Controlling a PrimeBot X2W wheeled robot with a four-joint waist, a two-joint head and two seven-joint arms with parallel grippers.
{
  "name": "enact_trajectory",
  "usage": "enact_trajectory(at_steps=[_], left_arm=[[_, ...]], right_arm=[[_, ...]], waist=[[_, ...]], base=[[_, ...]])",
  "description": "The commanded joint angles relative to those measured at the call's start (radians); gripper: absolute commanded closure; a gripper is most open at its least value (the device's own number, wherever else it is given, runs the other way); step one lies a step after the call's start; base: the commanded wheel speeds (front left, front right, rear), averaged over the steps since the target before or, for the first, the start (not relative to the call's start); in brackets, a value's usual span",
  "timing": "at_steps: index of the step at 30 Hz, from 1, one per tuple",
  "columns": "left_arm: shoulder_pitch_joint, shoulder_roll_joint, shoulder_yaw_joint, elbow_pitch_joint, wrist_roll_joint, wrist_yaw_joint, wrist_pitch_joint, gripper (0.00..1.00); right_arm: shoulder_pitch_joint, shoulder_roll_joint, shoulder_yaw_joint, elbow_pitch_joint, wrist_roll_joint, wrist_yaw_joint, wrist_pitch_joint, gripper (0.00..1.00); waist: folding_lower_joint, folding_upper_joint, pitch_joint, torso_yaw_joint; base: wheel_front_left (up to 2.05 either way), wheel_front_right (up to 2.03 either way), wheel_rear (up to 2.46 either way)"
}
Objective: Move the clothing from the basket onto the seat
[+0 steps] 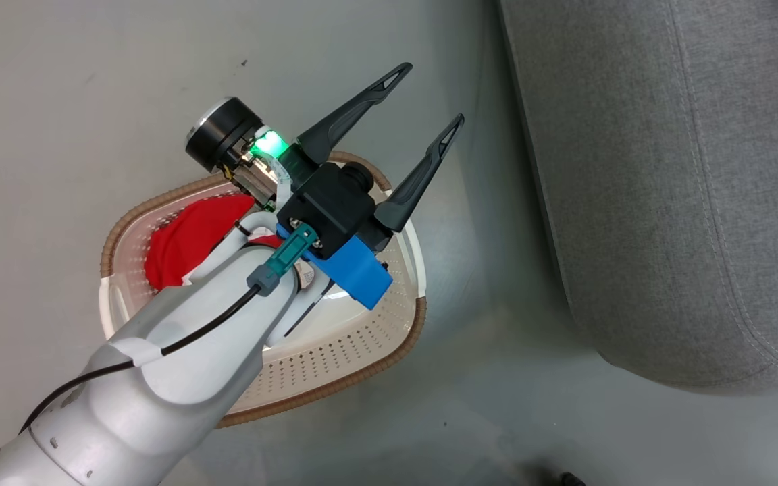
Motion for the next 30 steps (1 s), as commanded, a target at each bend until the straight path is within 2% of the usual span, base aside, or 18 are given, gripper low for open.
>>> enact_trajectory(at_steps=[1, 5, 11, 12, 13, 14, 22, 30], left_arm=[[-0.019, -0.003, 0.005, -0.001, -0.002, 0.004, -0.007, 0.00], [-0.019, -0.010, 0.006, 0.004, -0.007, 0.008, -0.017, 0.00], [0.000, -0.014, 0.005, 0.019, -0.013, 0.008, -0.028, 0.00], [0.006, -0.016, 0.004, 0.024, -0.015, 0.007, -0.029, 0.00], [0.010, -0.018, 0.002, 0.027, -0.017, 0.006, -0.030, 0.00], [0.015, -0.021, 0.003, 0.031, -0.018, 0.006, -0.033, 0.00], [0.080, -0.043, 0.016, 0.058, -0.038, 0.010, -0.043, 0.00], [0.205, -0.062, 0.083, 0.031, -0.051, 0.023, -0.044, 0.00]], right_arm=[[0.030, 0.006, 0.002, 0.034, 0.007, 0.000, -0.001, 1.00], [0.069, 0.005, 0.021, 0.153, 0.019, 0.000, -0.001, 1.00], [0.087, 0.022, 0.052, 0.267, 0.024, 0.000, -0.001, 1.00], [0.089, 0.019, 0.054, 0.277, 0.024, 0.000, -0.001, 0.89], [0.091, 0.016, 0.054, 0.283, 0.021, 0.000, -0.001, 0.52], [0.096, 0.014, 0.053, 0.279, 0.016, 0.000, -0.001, 0.00], [0.252, 0.055, 0.041, 0.232, -0.020, 0.000, -0.001, 0.00], [0.496, 0.120, 0.018, 0.094, -0.076, 0.000, -0.001, 0.00]], waist=[[-0.0002, 0.0000, -0.002, 0.009], [-0.0002, 0.0000, -0.014, 0.024], [-0.0002, 0.0000, -0.033, 0.029], [-0.0002, 0.0000, -0.040, 0.029], [-0.0002, 0.0000, -0.049, 0.029], [-0.0002, 0.0000, -0.059, 0.030], [-0.0002, 0.0000, -0.187, 0.019], [-0.0002, 0.0000, -0.335, 0.023]], base=[[0.00, 0.00, 0.00], [0.00, 0.00, 0.00], [0.00, 0.00, 0.00], [0.00, 0.00, 0.00], [0.00, 0.00, 0.00], [0.00, 0.00, 0.00], [0.00, 0.00, 0.00], [0.00, 0.00, 0.00]])
